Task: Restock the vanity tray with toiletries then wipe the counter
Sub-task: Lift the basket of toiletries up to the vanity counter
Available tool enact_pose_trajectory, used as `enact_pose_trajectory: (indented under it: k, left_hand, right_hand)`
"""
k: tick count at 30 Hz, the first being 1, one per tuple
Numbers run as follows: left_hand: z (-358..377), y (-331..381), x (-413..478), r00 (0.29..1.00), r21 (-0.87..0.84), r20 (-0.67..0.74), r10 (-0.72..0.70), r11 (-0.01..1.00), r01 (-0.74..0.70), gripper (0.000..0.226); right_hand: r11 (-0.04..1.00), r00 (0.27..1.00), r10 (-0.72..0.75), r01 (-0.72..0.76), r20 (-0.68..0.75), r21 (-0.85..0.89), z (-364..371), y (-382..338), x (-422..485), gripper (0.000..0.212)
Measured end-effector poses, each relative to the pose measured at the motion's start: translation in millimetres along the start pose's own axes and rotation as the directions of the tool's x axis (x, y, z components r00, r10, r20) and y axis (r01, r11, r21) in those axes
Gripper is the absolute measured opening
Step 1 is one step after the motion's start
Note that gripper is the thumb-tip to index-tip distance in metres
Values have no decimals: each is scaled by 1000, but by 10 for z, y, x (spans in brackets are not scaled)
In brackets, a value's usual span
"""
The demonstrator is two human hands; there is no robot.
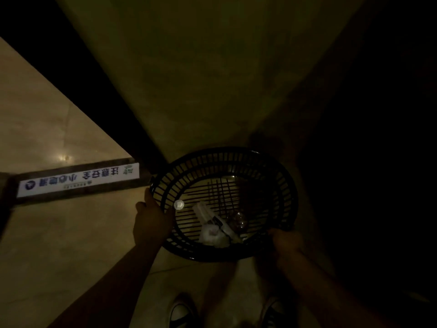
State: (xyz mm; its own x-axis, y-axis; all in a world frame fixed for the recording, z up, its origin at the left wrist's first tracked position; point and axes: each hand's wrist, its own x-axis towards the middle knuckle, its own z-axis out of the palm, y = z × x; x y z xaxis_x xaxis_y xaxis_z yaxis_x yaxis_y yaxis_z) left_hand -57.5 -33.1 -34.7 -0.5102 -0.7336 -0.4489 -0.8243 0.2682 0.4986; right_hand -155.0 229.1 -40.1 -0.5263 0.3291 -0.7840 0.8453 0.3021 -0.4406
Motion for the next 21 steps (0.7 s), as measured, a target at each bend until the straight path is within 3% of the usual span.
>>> enact_pose_trajectory:
  k: [9,15,21]
  left_hand:
    - [-1306,756,-647,976,158,-101,192,972,-175,77]
    - [-2098,1153,-1188,942,277,-141,306,925,-259,72]
    - [-2736,1571,-1654,864,368,-216,456,857,-361,71]
  right_hand:
    - [994,998,-49,44,49,101,-665,-461,-1197,37]
    - [972,973,-231,231,29,-30,-1138,-795,-1965,36]
    - [930,926,-366,365,92,35,-1670,-1007,-2778,27]
